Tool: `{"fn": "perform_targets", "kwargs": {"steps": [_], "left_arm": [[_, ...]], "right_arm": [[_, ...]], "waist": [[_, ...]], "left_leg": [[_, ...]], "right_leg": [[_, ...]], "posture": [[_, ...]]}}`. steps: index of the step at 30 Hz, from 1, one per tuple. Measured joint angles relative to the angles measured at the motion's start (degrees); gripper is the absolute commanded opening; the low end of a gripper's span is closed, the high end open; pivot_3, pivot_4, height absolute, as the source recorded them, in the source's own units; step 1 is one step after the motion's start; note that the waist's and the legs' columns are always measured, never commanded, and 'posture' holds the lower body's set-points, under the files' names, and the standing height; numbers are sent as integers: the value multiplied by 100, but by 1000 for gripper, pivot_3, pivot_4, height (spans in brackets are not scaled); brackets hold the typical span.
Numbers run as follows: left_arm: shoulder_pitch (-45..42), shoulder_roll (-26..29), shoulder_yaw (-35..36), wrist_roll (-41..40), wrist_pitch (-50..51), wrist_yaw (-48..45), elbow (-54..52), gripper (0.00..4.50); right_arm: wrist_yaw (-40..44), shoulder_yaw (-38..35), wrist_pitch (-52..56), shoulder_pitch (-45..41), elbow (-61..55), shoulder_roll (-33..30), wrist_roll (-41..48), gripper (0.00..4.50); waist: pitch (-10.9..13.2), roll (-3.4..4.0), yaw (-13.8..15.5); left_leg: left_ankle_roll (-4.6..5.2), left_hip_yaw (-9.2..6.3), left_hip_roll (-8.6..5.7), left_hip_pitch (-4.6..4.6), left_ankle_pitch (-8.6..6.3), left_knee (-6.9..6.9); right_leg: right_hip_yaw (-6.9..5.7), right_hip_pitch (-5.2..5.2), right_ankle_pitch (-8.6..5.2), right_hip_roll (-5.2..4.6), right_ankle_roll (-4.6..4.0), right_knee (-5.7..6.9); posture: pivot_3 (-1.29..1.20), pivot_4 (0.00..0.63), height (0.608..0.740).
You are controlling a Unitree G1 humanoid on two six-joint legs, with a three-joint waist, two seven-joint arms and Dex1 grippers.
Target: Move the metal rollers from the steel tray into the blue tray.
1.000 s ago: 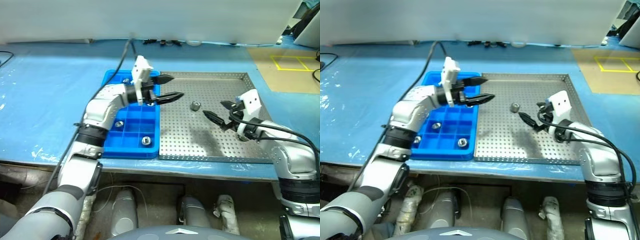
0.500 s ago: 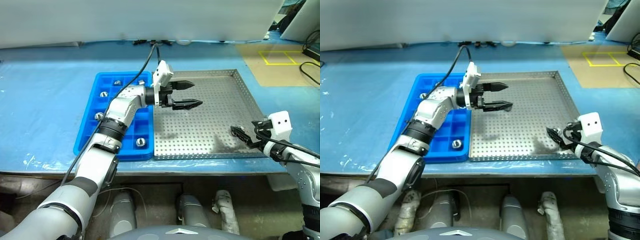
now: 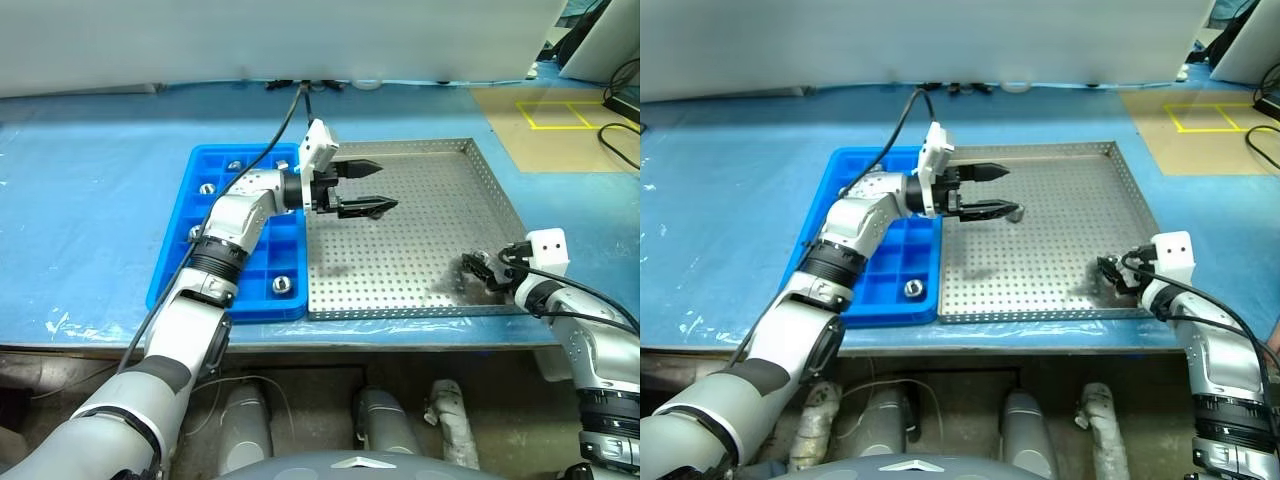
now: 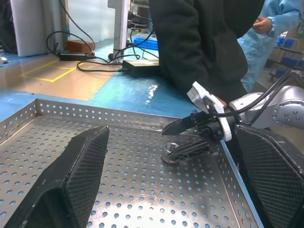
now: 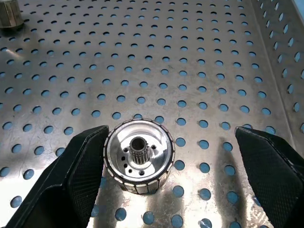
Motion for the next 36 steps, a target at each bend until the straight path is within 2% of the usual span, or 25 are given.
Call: {"fn": "perform_targets", "kwargs": {"steps": [3,6,11,13,24,31,36], "left_arm": [[13,38,4,0,32,30,-32,4500],[19,49,4,0,66,41,-42,4500],[35,122,7,0,92,47,-96,4500],[78,176,9,-1,97,28,-149,4500],[199,680,271,-18,115,132,-245,4500],[230,1191,869,-141,322,647,-696,4500],[527,1499,1155,-143,449,1130,-1042,4500]], "right_arm": [[23,126,-29,-48,-16,32,-32,4484],[56,232,-34,-71,-47,29,-61,3878],[69,279,-31,-72,-89,28,-94,2130],[75,318,-21,-71,-145,28,-102,1618],[55,552,194,-340,-329,67,-142,1623],[221,1326,262,-1515,-651,602,-64,1623],[428,1908,-37,-2583,252,1136,-247,1623]], "waist": [[0,0,-5],[0,0,-13],[0,0,-13],[0,0,-14],[1,1,-36],[2,3,16],[3,5,146]], "left_leg": [[1,0,0,1,-1,6],[2,0,1,2,-1,11],[2,1,1,3,-1,13],[2,3,2,4,-2,13],[0,7,3,10,-1,11],[-6,7,6,0,2,-13],[-8,5,6,-8,4,-17]], "right_leg": [[0,2,1,0,-1,0],[0,3,4,1,-4,1],[0,3,6,1,-5,1],[0,2,6,2,-5,1],[0,-1,10,5,-6,2],[-2,-17,10,7,-6,1],[-6,-21,10,6,-7,-2]], "posture": [[-348,150,740],[-346,150,740],[-345,150,740],[-344,150,740],[-298,150,740],[-171,150,740],[-71,150,740]]}}
